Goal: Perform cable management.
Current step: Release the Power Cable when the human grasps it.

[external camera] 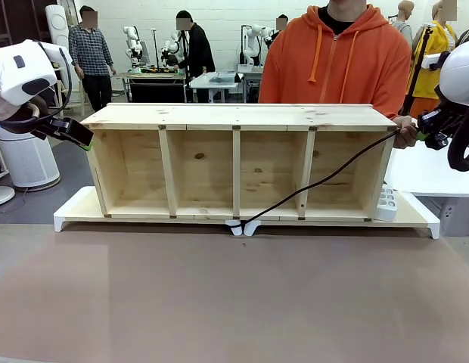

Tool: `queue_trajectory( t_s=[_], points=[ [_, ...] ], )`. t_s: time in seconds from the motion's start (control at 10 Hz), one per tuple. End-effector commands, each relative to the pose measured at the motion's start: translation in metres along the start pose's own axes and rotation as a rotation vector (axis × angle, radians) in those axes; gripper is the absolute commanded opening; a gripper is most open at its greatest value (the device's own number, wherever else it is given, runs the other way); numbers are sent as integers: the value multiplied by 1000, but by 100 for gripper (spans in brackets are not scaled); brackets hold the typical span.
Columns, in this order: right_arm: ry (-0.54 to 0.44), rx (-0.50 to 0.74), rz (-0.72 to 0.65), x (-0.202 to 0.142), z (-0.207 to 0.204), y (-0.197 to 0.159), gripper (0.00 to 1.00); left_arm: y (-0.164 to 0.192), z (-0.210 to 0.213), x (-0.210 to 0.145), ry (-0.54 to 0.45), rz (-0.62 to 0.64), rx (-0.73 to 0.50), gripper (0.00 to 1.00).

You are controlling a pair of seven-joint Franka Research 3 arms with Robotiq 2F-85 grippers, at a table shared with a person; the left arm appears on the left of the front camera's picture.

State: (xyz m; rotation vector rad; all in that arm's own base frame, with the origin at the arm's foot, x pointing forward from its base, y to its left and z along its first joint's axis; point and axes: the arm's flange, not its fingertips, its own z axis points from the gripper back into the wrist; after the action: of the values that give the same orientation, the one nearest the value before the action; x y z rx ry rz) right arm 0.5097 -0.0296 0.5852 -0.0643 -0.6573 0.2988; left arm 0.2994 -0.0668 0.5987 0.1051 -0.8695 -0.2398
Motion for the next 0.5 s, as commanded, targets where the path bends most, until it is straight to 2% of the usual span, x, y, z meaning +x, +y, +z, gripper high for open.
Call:
queue_trajectory(
  t_s=[0.0,0.1,0.2,0.3,0.4],
  points=[
    [22,30,-13,0,0,-1,56,0,0,1,-4,0,2,100],
    [24,32,-11,0,0,-1,59,0,0,1,-4,0,2,100],
    [25,32,-8,0,-1,-1,76,0,0,1,-4,0,2,100],
    [26,33,-5,0,-1,0,79,0,0,1,-4,0,2,100],
    [27,33,-6,0,-2,0,96,0,0,1,-4,0,2,100]
  ],
)
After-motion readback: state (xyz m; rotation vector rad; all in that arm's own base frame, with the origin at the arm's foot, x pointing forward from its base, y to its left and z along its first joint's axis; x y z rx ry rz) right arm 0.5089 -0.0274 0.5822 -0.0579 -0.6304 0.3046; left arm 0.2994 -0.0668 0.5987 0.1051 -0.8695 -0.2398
